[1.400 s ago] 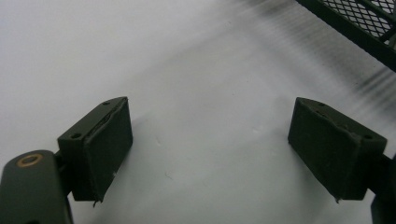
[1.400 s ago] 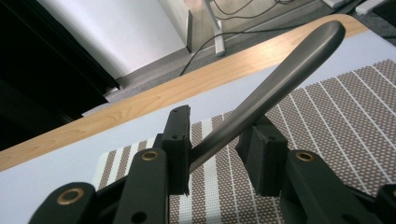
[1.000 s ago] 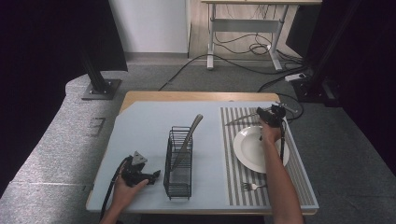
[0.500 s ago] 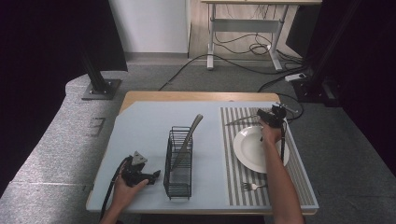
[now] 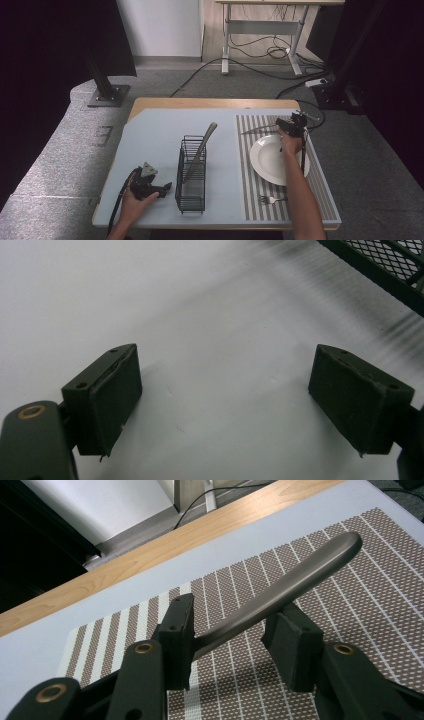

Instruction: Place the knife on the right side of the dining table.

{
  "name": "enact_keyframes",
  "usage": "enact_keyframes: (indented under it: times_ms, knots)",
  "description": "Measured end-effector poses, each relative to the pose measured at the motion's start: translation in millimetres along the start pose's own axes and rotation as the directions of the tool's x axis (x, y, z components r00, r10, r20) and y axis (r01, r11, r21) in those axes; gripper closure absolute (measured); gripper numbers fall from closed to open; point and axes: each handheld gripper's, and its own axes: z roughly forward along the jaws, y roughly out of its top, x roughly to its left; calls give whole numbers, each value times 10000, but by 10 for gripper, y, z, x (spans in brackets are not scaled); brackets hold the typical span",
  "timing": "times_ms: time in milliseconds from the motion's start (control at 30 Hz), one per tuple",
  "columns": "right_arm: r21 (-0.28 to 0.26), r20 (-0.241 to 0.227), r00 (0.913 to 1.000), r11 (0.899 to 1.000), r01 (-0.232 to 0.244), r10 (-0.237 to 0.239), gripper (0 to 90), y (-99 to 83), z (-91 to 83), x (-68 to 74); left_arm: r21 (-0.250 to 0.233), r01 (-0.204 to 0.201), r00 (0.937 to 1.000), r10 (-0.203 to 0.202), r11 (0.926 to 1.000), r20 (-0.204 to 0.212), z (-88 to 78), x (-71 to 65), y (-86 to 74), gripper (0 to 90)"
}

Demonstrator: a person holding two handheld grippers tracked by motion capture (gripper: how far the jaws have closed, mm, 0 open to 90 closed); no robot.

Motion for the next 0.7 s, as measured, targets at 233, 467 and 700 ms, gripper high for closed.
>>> enact_keyframes:
  times_ms: [233,467,700]
  knots:
    - [230,150,9999,9997,14,-18,534,13,13,-6,1,1,10000,-1,10000,-1,0,0,0,131]
    - [374,317,9994,9992,139,-151,528,14,25,-16,1,0,10000,0,10000,3,0,0,0,131]
    - [497,502,9986,9986,169,-194,527,20,23,-15,1,1,10000,-1,10000,1,0,0,0,131]
